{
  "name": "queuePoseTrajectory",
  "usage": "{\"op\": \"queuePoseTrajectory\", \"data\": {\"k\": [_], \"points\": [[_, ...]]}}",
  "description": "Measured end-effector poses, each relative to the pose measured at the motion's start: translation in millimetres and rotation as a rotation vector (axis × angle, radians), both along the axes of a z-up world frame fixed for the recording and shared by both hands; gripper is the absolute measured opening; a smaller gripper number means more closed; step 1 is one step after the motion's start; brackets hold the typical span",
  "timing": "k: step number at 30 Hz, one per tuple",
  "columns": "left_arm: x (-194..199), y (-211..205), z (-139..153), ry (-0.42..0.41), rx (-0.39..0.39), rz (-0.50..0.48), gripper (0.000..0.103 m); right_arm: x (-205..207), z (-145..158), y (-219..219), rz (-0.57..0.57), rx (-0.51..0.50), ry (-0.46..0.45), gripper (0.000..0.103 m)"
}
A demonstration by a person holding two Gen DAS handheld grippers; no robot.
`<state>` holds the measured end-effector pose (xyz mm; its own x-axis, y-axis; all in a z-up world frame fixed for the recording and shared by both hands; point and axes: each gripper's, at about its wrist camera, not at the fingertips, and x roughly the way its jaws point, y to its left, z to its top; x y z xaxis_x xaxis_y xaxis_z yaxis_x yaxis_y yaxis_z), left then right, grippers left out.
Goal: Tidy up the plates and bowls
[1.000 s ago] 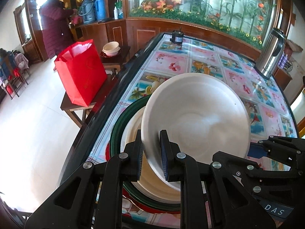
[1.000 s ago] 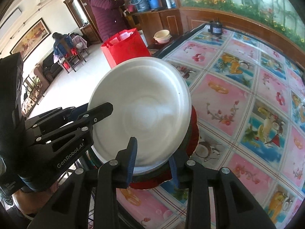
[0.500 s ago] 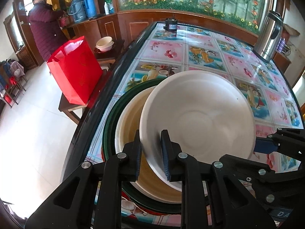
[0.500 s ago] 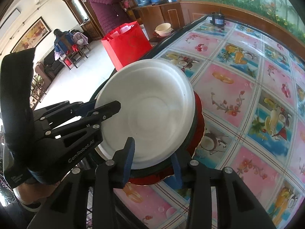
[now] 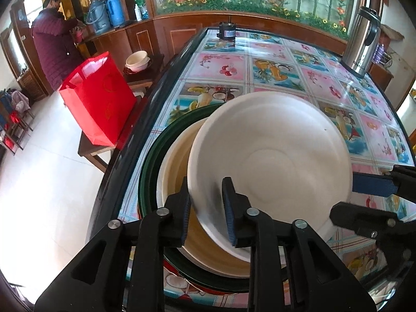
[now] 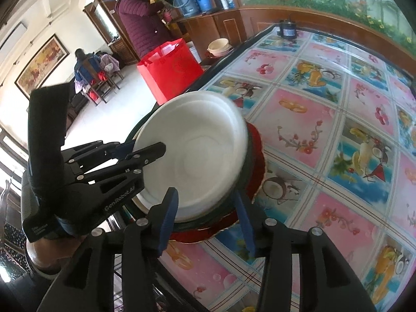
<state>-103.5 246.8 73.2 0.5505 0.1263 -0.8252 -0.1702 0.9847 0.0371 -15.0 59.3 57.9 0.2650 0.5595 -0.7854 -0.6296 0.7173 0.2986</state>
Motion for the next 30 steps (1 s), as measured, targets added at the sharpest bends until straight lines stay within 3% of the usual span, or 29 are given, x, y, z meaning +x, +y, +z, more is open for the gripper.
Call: {"op": "queuePoseTrajectory", "data": {"k": [2, 4, 7, 10, 17, 25, 30], "points": [[-1, 1, 1, -0.004, 0.002, -0.002, 0.028, 2, -2, -4, -0.013, 0.003, 0.005, 0.048], [-2, 1, 3, -0.011, -0.006, -0.004, 0.04, 2, -3, -7, -0.023, 0.007, 0.008, 0.048], [-6, -1, 8, -0.029, -0.013, -0.002, 0.05, -2, -1, -12, -0.038, 0.012, -0.003, 0.049], [-12, -7, 18, -0.063, 0.028, 0.005, 0.059, -10, 4, -15, -0.052, 0.005, -0.043, 0.054], [-25, -24, 35, -0.136, 0.058, -0.014, 0.059, -24, 7, -16, -0.121, -0.048, -0.145, 0.069], [-37, -34, 28, -0.163, 0.037, -0.034, 0.059, -33, -2, -24, -0.204, -0.066, -0.164, 0.078], [-44, -37, 21, -0.184, 0.063, -0.036, 0.059, -40, -8, -26, -0.26, -0.082, -0.179, 0.079]]}}
